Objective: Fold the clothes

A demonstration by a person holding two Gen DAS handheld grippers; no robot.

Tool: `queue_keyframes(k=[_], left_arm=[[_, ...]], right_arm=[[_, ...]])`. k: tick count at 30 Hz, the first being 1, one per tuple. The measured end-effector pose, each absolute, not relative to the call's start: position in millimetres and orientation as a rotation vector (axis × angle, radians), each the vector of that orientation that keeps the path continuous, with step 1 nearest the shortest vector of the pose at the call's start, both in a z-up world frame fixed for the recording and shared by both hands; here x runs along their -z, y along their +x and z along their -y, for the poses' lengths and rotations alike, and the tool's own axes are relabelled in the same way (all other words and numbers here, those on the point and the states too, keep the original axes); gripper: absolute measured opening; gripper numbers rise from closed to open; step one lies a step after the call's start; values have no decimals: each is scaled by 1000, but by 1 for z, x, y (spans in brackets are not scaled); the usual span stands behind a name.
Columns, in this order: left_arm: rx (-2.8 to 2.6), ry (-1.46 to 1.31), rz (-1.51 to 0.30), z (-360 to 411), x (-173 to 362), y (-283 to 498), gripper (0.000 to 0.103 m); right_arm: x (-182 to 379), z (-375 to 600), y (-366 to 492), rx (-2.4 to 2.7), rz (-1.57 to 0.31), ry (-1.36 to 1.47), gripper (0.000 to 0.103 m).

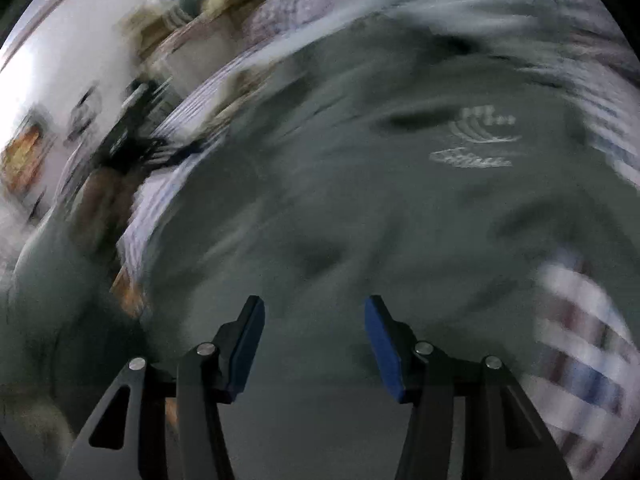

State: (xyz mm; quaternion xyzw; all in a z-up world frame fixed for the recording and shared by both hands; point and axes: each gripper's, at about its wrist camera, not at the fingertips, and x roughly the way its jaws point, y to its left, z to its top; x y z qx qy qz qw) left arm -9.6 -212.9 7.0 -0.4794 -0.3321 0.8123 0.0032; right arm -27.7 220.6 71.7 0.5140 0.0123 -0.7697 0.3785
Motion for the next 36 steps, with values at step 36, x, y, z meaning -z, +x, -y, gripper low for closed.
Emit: queue_keyframes(k=[36], left_arm=[[-2593,-1443,999,207,-17,-15,26]], right_arm=[[-30,-246,-75,2267,423,1496,51]])
